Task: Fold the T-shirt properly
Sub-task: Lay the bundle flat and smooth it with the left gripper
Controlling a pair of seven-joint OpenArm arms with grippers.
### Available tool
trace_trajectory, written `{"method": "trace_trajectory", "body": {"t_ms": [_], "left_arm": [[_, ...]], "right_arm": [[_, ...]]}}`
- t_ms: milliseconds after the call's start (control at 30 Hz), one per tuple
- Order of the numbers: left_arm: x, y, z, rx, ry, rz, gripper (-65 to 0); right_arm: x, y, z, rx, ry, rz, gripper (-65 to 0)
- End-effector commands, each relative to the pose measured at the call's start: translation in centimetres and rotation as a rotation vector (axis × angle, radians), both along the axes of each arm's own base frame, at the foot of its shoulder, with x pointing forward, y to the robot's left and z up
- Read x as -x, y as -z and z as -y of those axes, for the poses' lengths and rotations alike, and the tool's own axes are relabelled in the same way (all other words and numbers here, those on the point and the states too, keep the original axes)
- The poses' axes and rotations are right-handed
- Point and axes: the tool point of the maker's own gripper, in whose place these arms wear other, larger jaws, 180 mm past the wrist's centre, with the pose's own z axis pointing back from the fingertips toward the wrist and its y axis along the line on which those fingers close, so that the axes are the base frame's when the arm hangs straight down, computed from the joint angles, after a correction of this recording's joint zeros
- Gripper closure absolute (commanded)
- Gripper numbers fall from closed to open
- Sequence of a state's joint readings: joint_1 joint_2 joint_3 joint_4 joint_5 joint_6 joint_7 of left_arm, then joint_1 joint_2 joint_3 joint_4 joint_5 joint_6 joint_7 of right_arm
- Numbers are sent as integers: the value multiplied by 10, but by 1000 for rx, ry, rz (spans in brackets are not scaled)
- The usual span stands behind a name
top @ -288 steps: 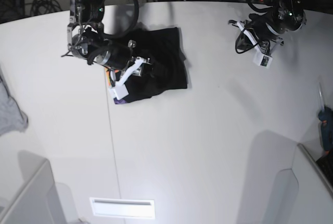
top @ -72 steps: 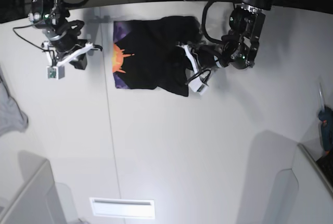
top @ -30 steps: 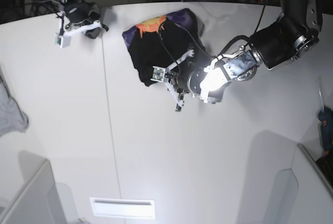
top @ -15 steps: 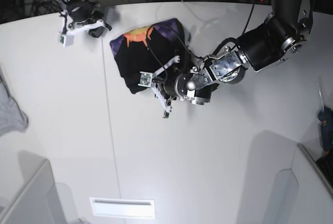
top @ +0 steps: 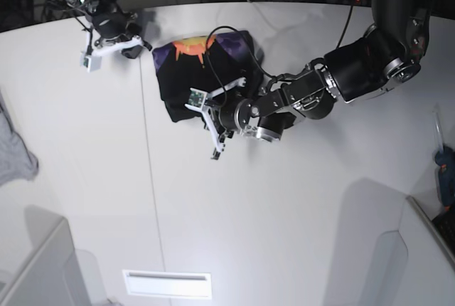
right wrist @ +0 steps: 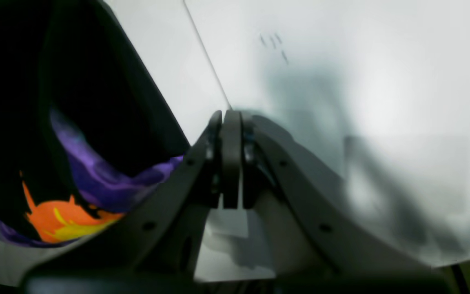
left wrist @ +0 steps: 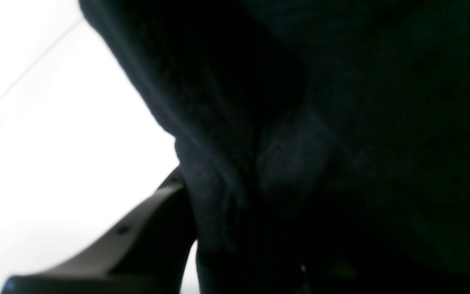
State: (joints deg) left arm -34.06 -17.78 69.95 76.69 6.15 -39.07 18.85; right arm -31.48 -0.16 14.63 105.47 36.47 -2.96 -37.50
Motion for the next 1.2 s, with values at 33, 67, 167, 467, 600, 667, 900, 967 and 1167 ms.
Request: {"method": "trace_trajectory", "body": {"t_ms": [33, 67, 167, 467, 600, 667, 900, 967, 1167], "left_arm": [[1, -1, 1, -5, 22, 0, 0], [2, -1, 2, 0, 24, -1, 0], [2, -3, 6, 11, 30, -1, 0], [4, -5, 36, 26, 69, -4, 0], [14, 2, 38, -15, 131, -4, 0], [17, 4, 37, -21, 140, -7, 0], [14, 2, 37, -23, 132, 0, 0], [10, 0, 36, -26, 131, 9, 0], [-2, 1, 29, -87, 106, 50, 0]], "right_arm": [[-9, -7, 3, 5, 3, 36, 0], [-11, -8, 3, 5, 3, 41, 0], [-13, -9, 0, 0, -4, 46, 0], [-3, -5, -3, -6, -4, 23, 0], [-1, -4, -3, -8, -3, 17, 0], [0, -3, -3, -8, -3, 15, 0], [0, -3, -3, -8, -2, 12, 0], [0, -3, -2, -6, -3, 14, 0], [-2, -4, -2, -6, -3, 18, 0]]}}
